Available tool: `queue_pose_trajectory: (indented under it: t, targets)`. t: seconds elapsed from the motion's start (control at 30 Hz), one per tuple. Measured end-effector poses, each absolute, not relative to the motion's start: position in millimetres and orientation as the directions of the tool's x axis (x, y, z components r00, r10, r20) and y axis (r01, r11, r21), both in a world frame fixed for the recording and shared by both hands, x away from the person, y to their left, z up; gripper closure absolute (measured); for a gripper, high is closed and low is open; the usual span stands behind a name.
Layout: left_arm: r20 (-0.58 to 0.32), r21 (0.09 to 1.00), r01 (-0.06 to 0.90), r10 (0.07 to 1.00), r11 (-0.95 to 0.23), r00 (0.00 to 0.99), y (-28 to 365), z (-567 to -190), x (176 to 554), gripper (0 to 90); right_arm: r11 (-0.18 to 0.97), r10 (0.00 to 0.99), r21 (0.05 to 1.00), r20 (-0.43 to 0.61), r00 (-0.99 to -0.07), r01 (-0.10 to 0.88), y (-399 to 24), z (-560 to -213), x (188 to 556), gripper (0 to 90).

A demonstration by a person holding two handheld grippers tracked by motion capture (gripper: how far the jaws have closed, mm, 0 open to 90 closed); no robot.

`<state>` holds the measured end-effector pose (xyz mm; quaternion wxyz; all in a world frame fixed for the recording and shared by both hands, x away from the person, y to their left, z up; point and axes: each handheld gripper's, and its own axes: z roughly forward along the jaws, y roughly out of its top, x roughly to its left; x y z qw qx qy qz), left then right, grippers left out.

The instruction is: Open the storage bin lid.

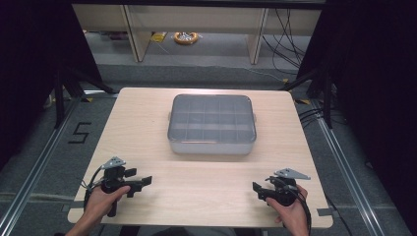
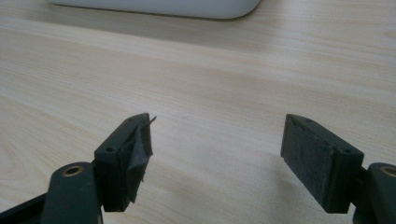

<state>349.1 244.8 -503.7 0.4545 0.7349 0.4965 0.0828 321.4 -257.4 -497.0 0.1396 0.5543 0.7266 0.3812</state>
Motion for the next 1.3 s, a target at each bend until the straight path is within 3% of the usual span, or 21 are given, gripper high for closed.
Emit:
queue_pose_trajectory:
  t: [0.1, 0.2, 0.43, 0.47, 0.67, 0.77, 0.97, 1.0, 1.1, 1.3]
  targets:
    - [-0.324, 0.754, 0.650, 0.807, -0.095, 0.494, 244.4, -503.4, 348.9, 18.2, 0.130, 0.903, 0.729, 0.193, -0.384, 0.672, -261.5, -498.2, 325.1, 26.0]
    - [-0.337, 0.747, 0.659, 0.802, -0.091, 0.493, 244.5, -503.4, 350.0, 18.2, 0.090, 0.912, 0.713, 0.221, -0.345, 0.695, -259.8, -497.0, 324.5, 26.4]
    - [-0.340, 0.744, 0.661, 0.797, -0.096, 0.499, 243.8, -503.8, 349.8, 18.3, 0.081, 0.910, 0.726, 0.226, -0.348, 0.683, -268.8, -496.8, 329.4, 26.7]
    - [-0.340, 0.744, 0.661, 0.797, -0.096, 0.499, 243.8, -503.8, 349.8, 18.3, 0.039, 0.906, 0.712, 0.271, -0.325, 0.701, -266.1, -496.1, 327.8, 26.8]
    - [-0.350, 0.741, 0.666, 0.796, -0.087, 0.494, 244.5, -503.7, 350.3, 18.4, 0.063, 0.907, 0.731, 0.243, -0.345, 0.680, -270.1, -496.8, 331.1, 26.9]
    - [-0.379, 0.732, 0.678, 0.787, -0.068, 0.487, 243.5, -504.5, 351.3, 18.7, 0.043, 0.893, 0.735, 0.275, -0.355, 0.677, -272.5, -500.0, 335.6, 27.0]
    - [-0.374, 0.734, 0.677, 0.796, -0.061, 0.477, 243.0, -502.9, 353.7, 18.8, -0.058, 0.899, 0.706, 0.344, -0.270, 0.706, -276.2, -495.8, 338.2, 27.3]
    - [-0.380, 0.733, 0.678, 0.794, -0.053, 0.474, 242.4, -503.0, 354.5, 18.9, -0.018, 0.891, 0.729, 0.322, -0.320, 0.684, -281.0, -497.5, 341.9, 27.3]
    - [-0.388, 0.729, 0.682, 0.789, -0.053, 0.476, 241.7, -501.9, 357.1, 19.2, -0.029, 0.888, 0.732, 0.331, -0.318, 0.681, -282.8, -498.0, 345.4, 27.3]
    - [-0.403, 0.725, 0.688, 0.786, -0.039, 0.469, 236.4, -495.2, 370.6, 20.4, -0.158, 0.841, 0.700, 0.465, -0.277, 0.697, -290.8, -488.4, 361.4, 27.3]
